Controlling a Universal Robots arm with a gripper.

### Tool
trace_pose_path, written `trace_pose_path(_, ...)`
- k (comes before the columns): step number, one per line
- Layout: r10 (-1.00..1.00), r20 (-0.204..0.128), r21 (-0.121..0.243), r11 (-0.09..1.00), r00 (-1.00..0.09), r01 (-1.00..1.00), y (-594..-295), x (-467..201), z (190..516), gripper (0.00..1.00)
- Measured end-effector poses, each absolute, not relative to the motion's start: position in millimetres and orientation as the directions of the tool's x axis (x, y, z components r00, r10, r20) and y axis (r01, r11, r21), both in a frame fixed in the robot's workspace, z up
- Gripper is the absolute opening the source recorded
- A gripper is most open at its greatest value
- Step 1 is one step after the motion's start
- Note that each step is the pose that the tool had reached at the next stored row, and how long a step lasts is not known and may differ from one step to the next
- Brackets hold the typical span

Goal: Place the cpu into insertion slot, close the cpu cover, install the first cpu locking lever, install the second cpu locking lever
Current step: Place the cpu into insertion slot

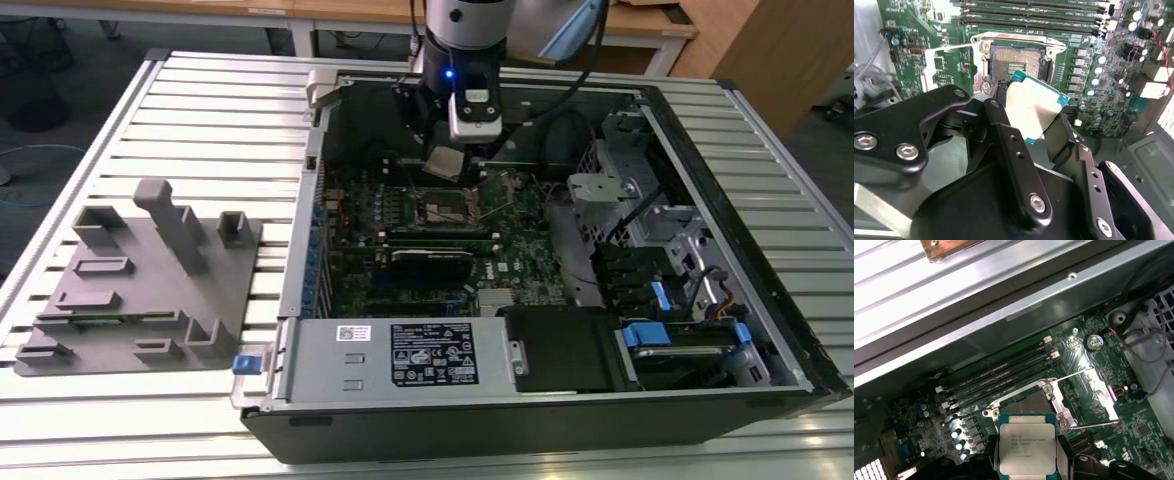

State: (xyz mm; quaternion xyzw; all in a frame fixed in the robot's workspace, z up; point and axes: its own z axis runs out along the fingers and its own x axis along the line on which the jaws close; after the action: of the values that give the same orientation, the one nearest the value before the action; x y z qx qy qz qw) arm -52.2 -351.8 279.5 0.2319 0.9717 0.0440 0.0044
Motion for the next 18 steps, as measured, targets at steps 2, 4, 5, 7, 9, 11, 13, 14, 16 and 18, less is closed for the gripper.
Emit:
trace_pose_path(2, 0.48, 0.012, 0.088, 0.873, -0.877, 0.48, -351.8, -52.2, 279.3, 0.54)
trace_pose_path(4, 0.512, 0.012, 0.088, 0.855, -0.859, 0.511, -351.8, -52.2, 279.2, 0.54)
trace_pose_path(5, 0.527, 0.012, 0.088, 0.846, -0.85, 0.526, -351.8, -52.2, 279.2, 0.54)
trace_pose_path(7, 0.557, 0.012, 0.088, 0.827, -0.83, 0.556, -351.8, -52.2, 279.1, 0.54)
trace_pose_path(9, 0.587, 0.012, 0.088, 0.806, -0.81, 0.585, -351.8, -52.2, 279.0, 0.54)
trace_pose_path(11, 0.616, 0.012, 0.088, 0.784, -0.787, 0.615, -351.8, -52.2, 278.9, 0.54)
trace_pose_path(13, 0.644, 0.012, 0.088, 0.761, -0.765, 0.643, -351.8, -52.2, 278.8, 0.54)
trace_pose_path(14, 0.658, 0.012, 0.088, 0.75, -0.753, 0.656, -351.8, -52.1, 278.8, 0.54)
trace_pose_path(16, 0.684, 0.012, 0.088, 0.726, -0.729, 0.683, -351.8, -52.2, 278.7, 0.54)
trace_pose_path(18, 0.711, 0.012, 0.088, 0.699, -0.703, 0.709, -351.8, -52.2, 278.6, 0.54)
